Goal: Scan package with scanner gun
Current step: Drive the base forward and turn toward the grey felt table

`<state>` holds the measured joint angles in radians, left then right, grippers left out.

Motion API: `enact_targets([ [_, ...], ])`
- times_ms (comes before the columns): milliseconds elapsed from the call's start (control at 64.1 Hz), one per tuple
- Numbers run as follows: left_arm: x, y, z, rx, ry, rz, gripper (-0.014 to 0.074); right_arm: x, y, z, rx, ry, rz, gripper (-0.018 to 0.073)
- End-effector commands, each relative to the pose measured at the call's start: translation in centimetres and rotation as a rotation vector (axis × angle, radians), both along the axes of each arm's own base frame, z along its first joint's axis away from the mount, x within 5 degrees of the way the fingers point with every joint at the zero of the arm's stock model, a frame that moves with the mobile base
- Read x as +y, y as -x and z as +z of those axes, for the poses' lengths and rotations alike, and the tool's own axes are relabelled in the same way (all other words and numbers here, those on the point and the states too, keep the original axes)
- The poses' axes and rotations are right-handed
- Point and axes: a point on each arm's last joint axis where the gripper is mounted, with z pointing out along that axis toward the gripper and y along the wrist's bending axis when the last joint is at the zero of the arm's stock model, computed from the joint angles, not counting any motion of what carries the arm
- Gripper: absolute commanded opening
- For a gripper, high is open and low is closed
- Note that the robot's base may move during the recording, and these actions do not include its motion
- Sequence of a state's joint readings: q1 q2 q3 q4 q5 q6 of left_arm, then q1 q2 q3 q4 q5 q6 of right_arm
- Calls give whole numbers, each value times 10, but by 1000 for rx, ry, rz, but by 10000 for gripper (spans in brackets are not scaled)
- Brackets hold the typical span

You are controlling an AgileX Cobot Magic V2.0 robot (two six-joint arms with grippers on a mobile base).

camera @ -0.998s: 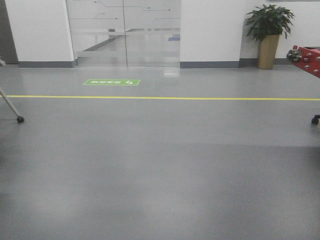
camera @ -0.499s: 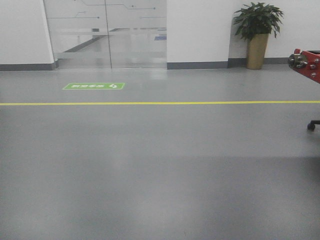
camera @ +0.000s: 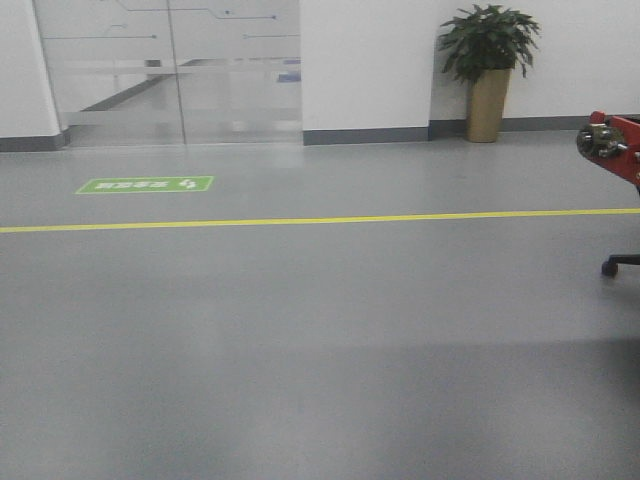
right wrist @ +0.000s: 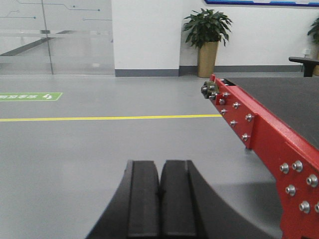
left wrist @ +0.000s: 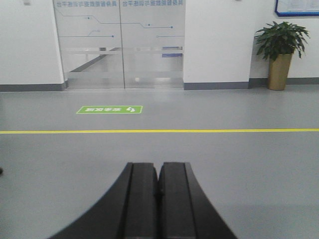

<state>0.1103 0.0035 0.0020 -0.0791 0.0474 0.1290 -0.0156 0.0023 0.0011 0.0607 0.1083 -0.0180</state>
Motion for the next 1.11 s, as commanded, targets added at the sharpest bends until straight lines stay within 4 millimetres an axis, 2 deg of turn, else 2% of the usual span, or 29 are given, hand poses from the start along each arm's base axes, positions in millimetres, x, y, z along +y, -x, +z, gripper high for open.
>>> enact_targets([
  [0,0,0,2,-18,6,-6,-111,0,0,2,-24,9,-5,-151],
  [1091,0,0,2,-18,6,-6,-111,0,0,2,-24,9,-5,-151],
])
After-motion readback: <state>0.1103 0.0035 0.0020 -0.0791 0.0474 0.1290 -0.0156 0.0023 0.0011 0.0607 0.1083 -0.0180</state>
